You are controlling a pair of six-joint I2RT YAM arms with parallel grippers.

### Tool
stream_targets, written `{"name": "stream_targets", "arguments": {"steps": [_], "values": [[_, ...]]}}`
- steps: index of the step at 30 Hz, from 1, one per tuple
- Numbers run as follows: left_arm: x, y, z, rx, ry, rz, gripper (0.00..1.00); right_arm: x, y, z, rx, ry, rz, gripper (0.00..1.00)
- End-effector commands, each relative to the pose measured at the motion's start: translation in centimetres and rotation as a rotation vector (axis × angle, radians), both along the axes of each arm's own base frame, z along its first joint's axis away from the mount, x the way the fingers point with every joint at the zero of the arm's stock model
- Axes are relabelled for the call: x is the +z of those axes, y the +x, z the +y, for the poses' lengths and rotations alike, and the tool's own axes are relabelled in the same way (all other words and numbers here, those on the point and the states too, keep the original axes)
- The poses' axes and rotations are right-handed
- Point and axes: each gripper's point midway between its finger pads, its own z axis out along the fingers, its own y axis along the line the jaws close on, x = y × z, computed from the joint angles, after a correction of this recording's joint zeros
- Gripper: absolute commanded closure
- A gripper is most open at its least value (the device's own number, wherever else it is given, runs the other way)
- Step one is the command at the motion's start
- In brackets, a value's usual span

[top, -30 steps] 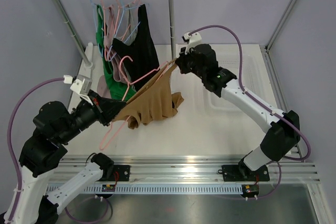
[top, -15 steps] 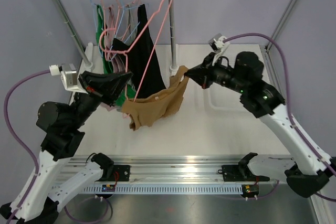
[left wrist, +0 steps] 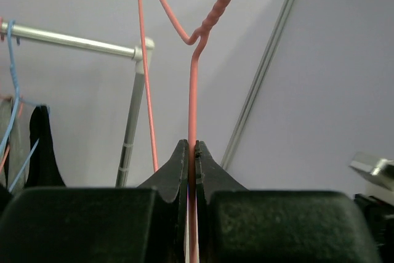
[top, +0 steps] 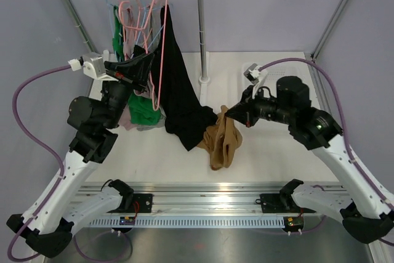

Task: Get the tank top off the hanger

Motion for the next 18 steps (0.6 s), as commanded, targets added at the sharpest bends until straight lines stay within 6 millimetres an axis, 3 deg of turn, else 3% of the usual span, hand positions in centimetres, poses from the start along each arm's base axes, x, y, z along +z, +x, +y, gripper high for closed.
{"name": "stream_targets", "arguments": {"steps": [1,3,5,6,8,10,15,18], "values": [[-1.1,-0.3,1.3,0.035,-0.034,0.076,1.00,-4.0,1.7,1.5,-0.020,-0.029,0.083,1.00],[-3.7,0.5,1.4,0.055,-0.021,0.199,1.00,-6.0,2.9,2.1,-0.070,-0.063,0.104,1.00],[-4.8,1.2,1.0,0.060,0.002,0.259,1.00,-8.6,3.7,2.2,-0.118,-0.105,0.133,0.96],[-6.6,1.7,0.7,0.064,0.044,0.321,1.00,-10.0,3.8,2.5,-0.128,-0.130,0.156,0.72],[-7.4,3.0,0.3,0.086,0.070,0.379,1.00,-10.9,4.5,2.1,-0.201,-0.148,0.169,0.48],[-8.2,3.9,-0.2,0.091,0.103,0.428,1.00,-11.4,4.3,1.9,-0.219,-0.152,0.178,0.01],[-8.2,6.8,-1.6,0.114,0.130,0.523,1.00,-10.1,3.8,0.1,-0.283,-0.124,0.147,0.00],[-7.1,8.4,-2.6,0.116,0.141,0.522,1.00,-9.9,3.2,-0.4,-0.289,-0.110,0.144,0.00]]}}
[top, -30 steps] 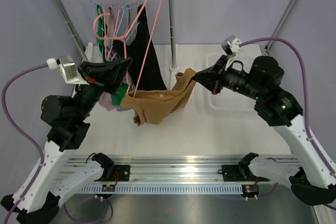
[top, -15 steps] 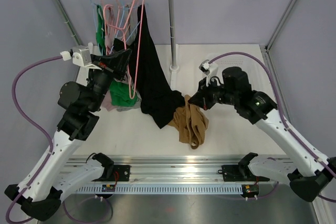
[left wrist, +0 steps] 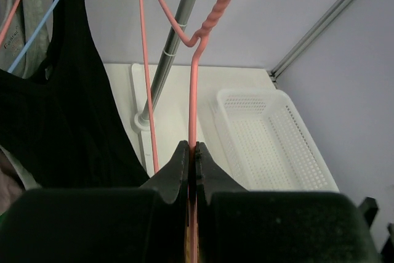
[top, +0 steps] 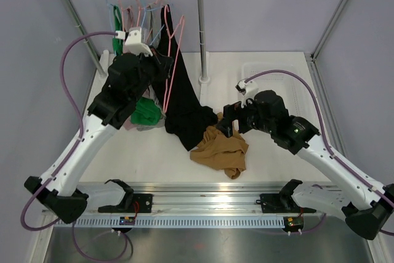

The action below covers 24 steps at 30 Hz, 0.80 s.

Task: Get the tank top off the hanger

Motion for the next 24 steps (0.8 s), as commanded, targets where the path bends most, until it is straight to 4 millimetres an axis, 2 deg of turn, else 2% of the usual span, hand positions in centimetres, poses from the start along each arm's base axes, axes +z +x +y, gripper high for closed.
{"name": "stream_targets", "arguments": {"steps": [1,5,6,7,9,10,15,16,17,19,20,24], "values": [[3.8,1.1,0.0,0.035,-0.037,-0.046,1.00,1.9,0.0,-0.7,-0.051,0.055,-0.061,0.00],[5.8,3.8,-0.8,0.046,-0.017,-0.059,1.00,1.7,-0.4,-1.1,-0.067,0.091,-0.064,0.01],[5.8,4.5,-0.9,0.044,-0.008,-0.051,1.00,1.6,-0.7,-1.2,-0.068,0.098,-0.066,0.00],[6.9,5.4,-1.2,0.043,-0.015,-0.068,1.00,1.6,-0.8,-1.4,-0.074,0.105,-0.068,0.00],[6.8,6.9,-1.0,0.058,0.000,-0.049,1.00,1.5,-1.1,-1.6,-0.080,0.121,-0.067,0.01],[7.4,8.3,-1.4,0.059,-0.005,-0.054,1.00,1.6,-1.2,-1.6,-0.080,0.130,-0.069,0.01],[6.9,12.6,-1.1,0.078,0.040,-0.023,1.00,3.1,-1.6,-2.6,-0.137,0.211,-0.107,0.01],[6.8,13.2,-1.4,0.067,0.048,-0.026,1.00,3.7,-1.1,-3.1,-0.188,0.248,-0.127,0.01],[6.3,14.4,-1.8,0.062,0.058,-0.017,1.00,4.5,-1.5,-3.4,-0.182,0.277,-0.159,0.01],[6.1,15.3,-1.9,0.063,0.059,-0.011,1.00,4.6,-2.0,-3.5,-0.167,0.297,-0.170,0.01],[5.5,15.8,-2.1,0.061,0.058,0.003,1.00,5.1,-2.3,-3.6,-0.157,0.314,-0.187,0.00],[2.9,17.1,-2.1,0.080,0.063,0.060,1.00,4.4,-2.5,-3.7,-0.138,0.276,-0.188,0.01]]}}
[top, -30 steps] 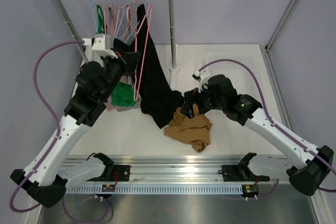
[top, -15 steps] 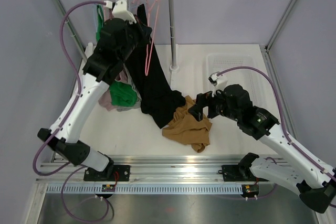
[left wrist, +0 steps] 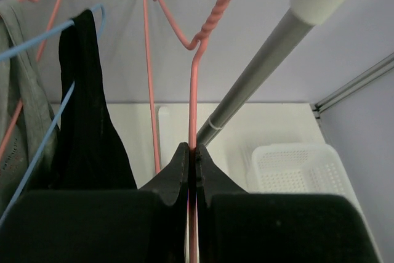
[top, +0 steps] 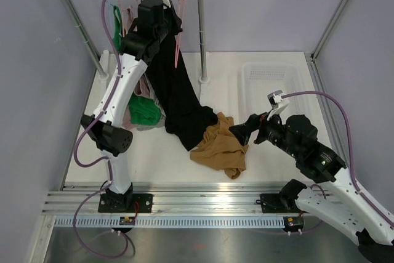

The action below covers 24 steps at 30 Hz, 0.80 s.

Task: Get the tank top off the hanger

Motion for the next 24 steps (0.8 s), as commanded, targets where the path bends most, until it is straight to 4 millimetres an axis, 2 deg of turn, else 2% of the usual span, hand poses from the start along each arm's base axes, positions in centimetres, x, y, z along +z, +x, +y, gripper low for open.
{"name": "stream_targets", "arguments": {"steps": [1,3,6,9,10,12,14,16,17,19,21,23,24], "values": [[0.9,-0.3,0.0,-0.016,-0.013,-0.016,1.00,0.3,0.6,0.2,-0.006,-0.016,-0.027,0.01],[0.2,-0.2,0.2,0.000,-0.017,-0.005,0.98,-0.5,1.0,0.2,-0.015,-0.056,-0.009,0.00],[-0.2,-0.4,0.5,0.009,-0.017,0.012,0.82,-1.5,1.3,0.5,-0.008,-0.096,0.027,0.01],[0.6,-1.3,0.9,0.009,-0.022,0.004,0.54,-2.6,1.2,1.6,0.046,-0.131,0.076,0.00],[1.7,-2.1,1.2,0.006,-0.026,-0.018,0.39,-3.2,1.1,1.8,0.065,-0.155,0.096,0.01],[2.4,-3.1,1.6,0.003,-0.030,-0.027,0.25,-4.9,1.6,2.1,0.070,-0.213,0.149,0.00],[3.6,-5.0,2.3,0.002,-0.043,-0.045,0.13,-6.6,2.0,2.6,0.079,-0.264,0.200,0.00],[3.9,-6.4,2.9,0.006,-0.047,-0.045,0.01,-7.8,2.1,2.7,0.082,-0.316,0.227,0.01],[4.6,-8.0,3.7,0.010,-0.051,-0.055,0.01,-9.0,2.3,3.0,0.084,-0.355,0.254,0.00],[4.4,-9.8,4.6,0.019,-0.052,-0.035,0.01,-10.7,2.3,2.9,0.071,-0.446,0.281,0.01],[4.4,-12.5,6.0,0.034,-0.049,-0.022,0.01,-12.6,2.4,3.4,0.071,-0.526,0.325,0.00],[2.9,-14.3,7.5,0.087,-0.028,0.032,0.01,-15.0,2.2,3.6,0.050,-0.611,0.367,0.01],[2.4,-16.0,8.5,0.101,-0.020,0.040,0.01,-15.7,2.3,3.6,0.042,-0.628,0.382,0.00]]}}
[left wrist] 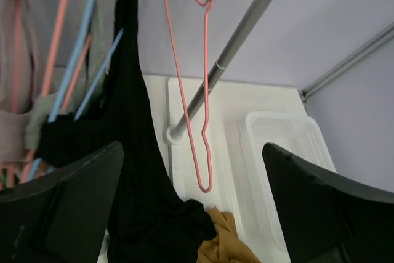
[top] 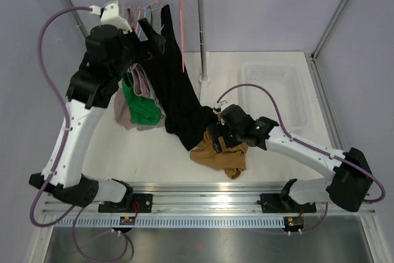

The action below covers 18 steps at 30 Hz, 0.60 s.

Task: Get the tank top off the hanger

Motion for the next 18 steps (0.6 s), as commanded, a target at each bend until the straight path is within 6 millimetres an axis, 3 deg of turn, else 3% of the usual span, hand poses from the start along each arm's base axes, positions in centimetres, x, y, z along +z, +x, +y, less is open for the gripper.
{"name": "stream_targets", "arguments": {"steps": [1,6,13,16,17,18], "values": [[-2.0,-4.3,3.2,0.078,0.024,0.065,0.01,-2.2,0.7,-0.3,-0.043,-0.130,0.014,0.00],[-5.3,-10.8,6.7,0.122,0.046,0.081,0.01,-5.4,1.1,0.8,-0.017,-0.158,0.048,0.01],[-7.8,-16.3,10.3,0.152,0.135,0.109,0.01,-10.4,1.5,1.0,-0.019,-0.245,0.110,0.01],[-7.9,-18.4,11.3,0.141,0.155,0.085,0.01,-11.0,1.6,1.7,-0.010,-0.241,0.115,0.07],[-8.1,-19.2,11.7,0.141,0.157,0.075,0.01,-11.2,1.7,1.7,-0.011,-0.246,0.123,0.12],[-8.2,-19.8,12.1,0.140,0.166,0.069,0.01,-11.4,1.4,1.8,-0.002,-0.248,0.140,0.24]]}}
